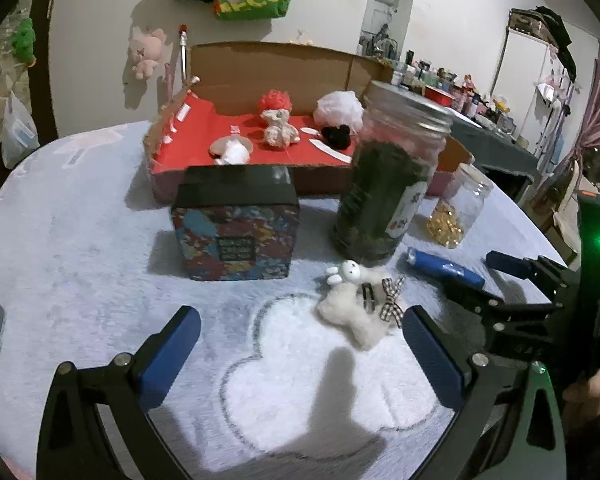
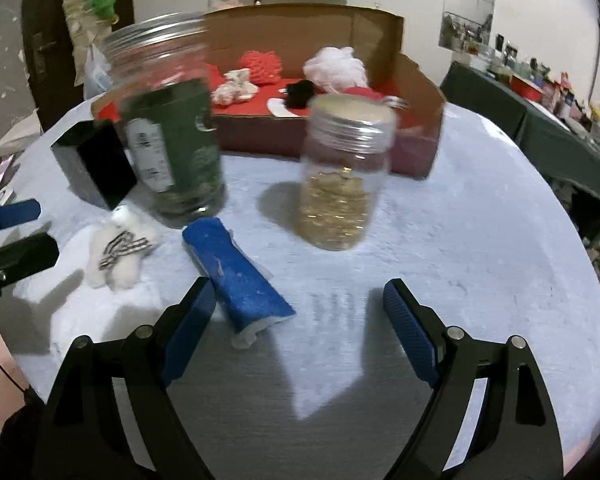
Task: Organize soft objects
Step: 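Grasp the white plush bunny with the left tool while the right tool grasps the blue rolled cloth, then carry the white bunny and blue rolled cloth over the red-lined box with both tools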
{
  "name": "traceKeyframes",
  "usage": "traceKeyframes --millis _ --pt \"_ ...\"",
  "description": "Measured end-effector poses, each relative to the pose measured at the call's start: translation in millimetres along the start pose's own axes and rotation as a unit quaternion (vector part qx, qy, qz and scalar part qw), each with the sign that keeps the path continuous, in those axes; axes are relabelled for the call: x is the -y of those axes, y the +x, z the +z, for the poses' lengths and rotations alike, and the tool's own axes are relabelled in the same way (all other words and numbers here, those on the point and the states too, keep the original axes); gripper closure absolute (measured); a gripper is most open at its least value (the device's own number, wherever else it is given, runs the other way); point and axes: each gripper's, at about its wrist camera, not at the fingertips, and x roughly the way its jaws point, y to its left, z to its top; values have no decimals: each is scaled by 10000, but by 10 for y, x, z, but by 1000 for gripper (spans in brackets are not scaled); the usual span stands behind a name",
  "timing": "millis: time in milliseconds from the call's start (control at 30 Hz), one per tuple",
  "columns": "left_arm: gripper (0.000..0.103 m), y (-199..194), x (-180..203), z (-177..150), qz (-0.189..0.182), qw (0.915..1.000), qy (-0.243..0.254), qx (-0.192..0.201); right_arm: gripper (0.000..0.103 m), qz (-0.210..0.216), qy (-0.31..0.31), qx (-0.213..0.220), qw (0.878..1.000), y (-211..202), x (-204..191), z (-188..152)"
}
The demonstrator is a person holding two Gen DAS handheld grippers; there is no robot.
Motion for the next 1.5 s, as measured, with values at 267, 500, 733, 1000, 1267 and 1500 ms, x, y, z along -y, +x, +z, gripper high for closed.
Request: traceKeyframes --millis 267,500,733,1000,1267,1500 --pt "0 177 155 13 -264 9990 282 -222 17 776 -323 42 9965 -57 79 51" --pt "4 315 262 75 -301 9975 516 -376 35 1008 -616 -31 9930 16 7 109" --pt "20 455 351 86 -146 9938 952 -546 65 1223 -706 -131 9899 84 -37 128" --pt "46 327 402 62 -517 9914 1117 -455 81 1413 -564 72 9883 -57 -104 65" --pt "46 76 389 153 -772 9915 1031 -202 81 1321 -700 397 9880 -384 -224 99" --pt "46 33 378 194 -808 9911 1052 -112 81 1289 -693 416 9884 -416 -238 125"
